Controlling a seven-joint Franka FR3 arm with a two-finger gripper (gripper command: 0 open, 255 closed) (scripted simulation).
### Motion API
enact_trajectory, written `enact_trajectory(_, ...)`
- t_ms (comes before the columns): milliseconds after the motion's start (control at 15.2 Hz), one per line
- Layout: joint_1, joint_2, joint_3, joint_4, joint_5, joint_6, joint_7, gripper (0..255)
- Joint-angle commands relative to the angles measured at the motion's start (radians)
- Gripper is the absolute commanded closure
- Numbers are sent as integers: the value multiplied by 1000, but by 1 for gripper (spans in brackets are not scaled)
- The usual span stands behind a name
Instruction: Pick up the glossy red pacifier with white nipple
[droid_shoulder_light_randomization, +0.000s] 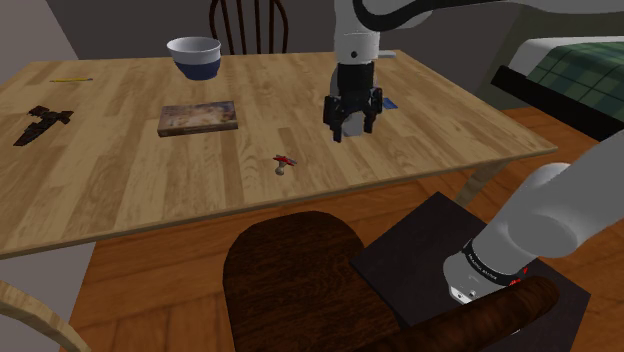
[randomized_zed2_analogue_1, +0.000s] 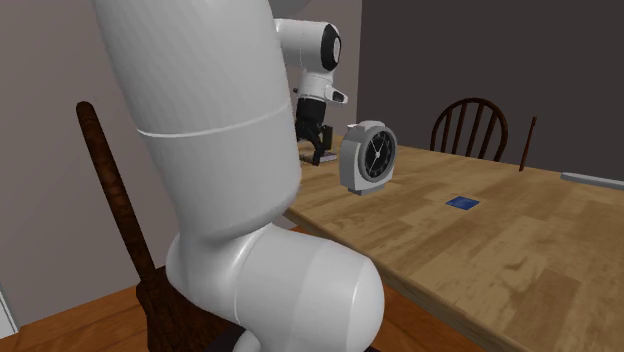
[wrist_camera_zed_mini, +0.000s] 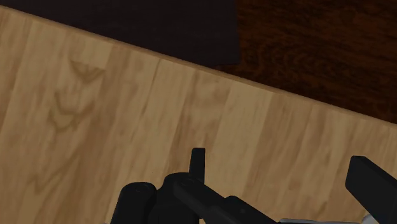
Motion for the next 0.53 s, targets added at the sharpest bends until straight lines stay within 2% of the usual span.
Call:
enact_trajectory(0, 8, 74, 26, 54, 0, 15, 50, 0)
enact_trajectory(462, 59, 352, 93, 293, -34, 29, 230, 0)
